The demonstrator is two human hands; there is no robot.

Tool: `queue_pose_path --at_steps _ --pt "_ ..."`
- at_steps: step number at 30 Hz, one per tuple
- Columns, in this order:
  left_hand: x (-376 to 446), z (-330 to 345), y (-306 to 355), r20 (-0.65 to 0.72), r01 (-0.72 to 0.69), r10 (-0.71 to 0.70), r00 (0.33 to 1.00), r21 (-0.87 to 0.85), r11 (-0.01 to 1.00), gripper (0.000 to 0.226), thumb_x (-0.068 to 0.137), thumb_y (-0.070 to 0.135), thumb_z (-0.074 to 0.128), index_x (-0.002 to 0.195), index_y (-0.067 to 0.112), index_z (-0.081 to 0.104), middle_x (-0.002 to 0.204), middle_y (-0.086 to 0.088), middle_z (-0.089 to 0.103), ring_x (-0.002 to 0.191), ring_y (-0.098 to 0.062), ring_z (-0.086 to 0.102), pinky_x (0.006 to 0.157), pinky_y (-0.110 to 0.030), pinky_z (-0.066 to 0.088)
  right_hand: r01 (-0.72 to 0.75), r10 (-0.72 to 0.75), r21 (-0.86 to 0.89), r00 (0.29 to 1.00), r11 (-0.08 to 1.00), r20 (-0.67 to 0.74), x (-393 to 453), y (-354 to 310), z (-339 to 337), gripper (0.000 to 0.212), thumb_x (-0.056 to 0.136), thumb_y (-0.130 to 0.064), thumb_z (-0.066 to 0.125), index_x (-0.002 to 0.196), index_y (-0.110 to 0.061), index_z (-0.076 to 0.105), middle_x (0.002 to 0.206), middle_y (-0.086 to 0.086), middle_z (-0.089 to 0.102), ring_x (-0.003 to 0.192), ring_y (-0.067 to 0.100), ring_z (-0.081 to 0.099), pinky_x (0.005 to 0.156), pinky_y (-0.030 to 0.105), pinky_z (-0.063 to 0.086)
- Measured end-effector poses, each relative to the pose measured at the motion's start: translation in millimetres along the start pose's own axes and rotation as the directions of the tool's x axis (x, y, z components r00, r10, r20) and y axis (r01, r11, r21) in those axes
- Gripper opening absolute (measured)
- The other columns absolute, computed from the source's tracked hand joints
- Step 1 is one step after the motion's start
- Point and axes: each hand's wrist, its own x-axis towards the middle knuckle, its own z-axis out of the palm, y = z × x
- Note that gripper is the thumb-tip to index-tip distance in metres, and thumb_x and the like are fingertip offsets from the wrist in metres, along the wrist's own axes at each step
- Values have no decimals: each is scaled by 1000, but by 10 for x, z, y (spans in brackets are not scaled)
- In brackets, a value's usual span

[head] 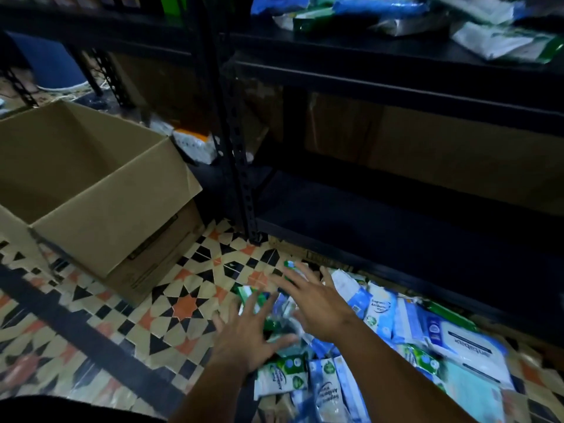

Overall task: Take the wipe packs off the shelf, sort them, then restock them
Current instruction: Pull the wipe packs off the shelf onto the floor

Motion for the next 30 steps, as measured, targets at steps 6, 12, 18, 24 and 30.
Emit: queue_pose_path --at_steps 6,12,18,24,30 --pt "-2 -121 11 -217 -13 24 976 54 998 78 81 90 7 113 36 55 110 10 63 108 -19 59 99 -50 39 -135 131 119 991 984 35 -202 166 56 82 102 -23 52 155 -52 -4 168 -13 10 155 14 -3 122 59 6" --pt "16 -539 218 -308 -80 69 949 -24 996 59 88 78 21 111 36 55 100 12 64 101 -17 60 94 -43 36 -203 203 14 977 979 -67 -403 220 -331 83 93 -13 53 155 -45 10 151 -7 42 146 22 26 116 49 23" --pt "7 -1203 714 -492 -219 210 845 40 975 29 97 62 41 99 34 50 90 14 62 94 -13 57 81 -39 30 -313 253 -118 899 942 -358 -538 261 -974 62 89 -20 57 147 -29 37 126 -2 52 121 27 41 94 42 37" --pt "-94 -1935 1283 -611 -334 341 714 130 933 22 96 57 44 103 38 52 86 16 60 94 -11 56 85 -40 34 -370 157 -239 775 898 -613 -797 267 -1765 51 80 -16 68 130 -21 58 109 2 60 105 30 51 83 43 45" --pt "-161 -2799 1904 -702 -370 438 561 260 892 14 100 41 47 106 31 55 98 9 62 99 -22 57 88 -43 42 -481 30 -333 603 811 -797 -963 365 -2636 42 78 -22 72 118 -17 62 104 7 58 97 32 50 80 43 42"
